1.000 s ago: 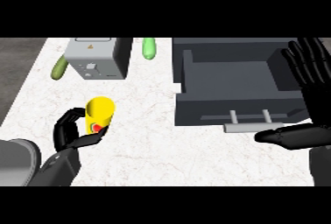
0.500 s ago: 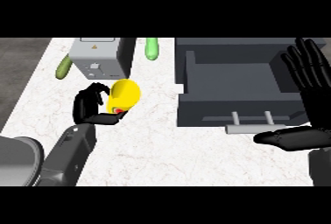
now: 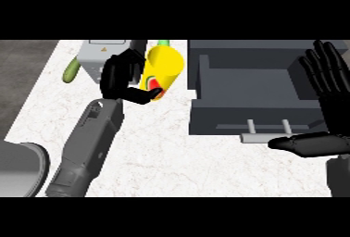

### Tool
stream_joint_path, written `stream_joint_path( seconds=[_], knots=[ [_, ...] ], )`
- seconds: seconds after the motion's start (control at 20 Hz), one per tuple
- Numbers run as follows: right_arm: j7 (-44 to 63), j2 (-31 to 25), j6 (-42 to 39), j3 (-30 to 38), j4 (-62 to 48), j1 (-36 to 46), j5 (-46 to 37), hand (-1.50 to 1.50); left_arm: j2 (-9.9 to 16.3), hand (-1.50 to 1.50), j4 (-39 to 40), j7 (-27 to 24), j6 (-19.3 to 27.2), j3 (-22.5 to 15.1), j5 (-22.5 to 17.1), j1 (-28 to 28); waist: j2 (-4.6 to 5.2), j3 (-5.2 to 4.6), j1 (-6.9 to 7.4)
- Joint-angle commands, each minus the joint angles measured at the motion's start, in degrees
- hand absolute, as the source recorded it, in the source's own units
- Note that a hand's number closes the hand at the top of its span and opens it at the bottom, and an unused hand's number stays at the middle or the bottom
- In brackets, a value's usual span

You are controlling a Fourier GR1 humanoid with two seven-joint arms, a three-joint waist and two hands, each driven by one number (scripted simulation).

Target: Pick up the cup, place it into the drawer and close the drawer

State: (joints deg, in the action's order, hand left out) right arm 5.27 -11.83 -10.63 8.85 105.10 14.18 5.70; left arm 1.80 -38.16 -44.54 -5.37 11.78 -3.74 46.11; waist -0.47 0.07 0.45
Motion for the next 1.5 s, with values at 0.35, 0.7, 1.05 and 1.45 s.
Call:
stream_joint_path(
  seconds=[0.35, 0.7, 1.05, 1.45],
  knots=[
    [-3.2, -0.5, -1.6, 1.5, -2.3, -1.1, 1.0, -1.5, -1.8, 1.5, -4.5, 22.6, 15.1, -9.6, -3.7, 18.5, 0.58, -0.02, -1.63],
    [0.1, -0.6, -1.7, -0.2, 0.5, 0.7, 1.3, -1.5, -1.8, 1.5, 7.0, 29.2, 25.3, -16.7, -8.7, 27.9, 0.87, 0.0, -3.9],
    [-2.7, -0.3, -2.0, -0.3, -2.9, 3.9, 1.0, -1.5, -1.8, 1.5, 18.6, 29.7, 26.1, -21.6, -11.2, 32.5, 1.91, 0.07, -6.46],
    [-2.0, -0.3, -2.8, -1.9, -3.7, 6.7, 1.0, -1.5, -1.8, 1.5, 22.8, 33.1, 19.5, -28.7, -12.7, 30.8, 2.84, 0.1, -9.74]
  ],
)
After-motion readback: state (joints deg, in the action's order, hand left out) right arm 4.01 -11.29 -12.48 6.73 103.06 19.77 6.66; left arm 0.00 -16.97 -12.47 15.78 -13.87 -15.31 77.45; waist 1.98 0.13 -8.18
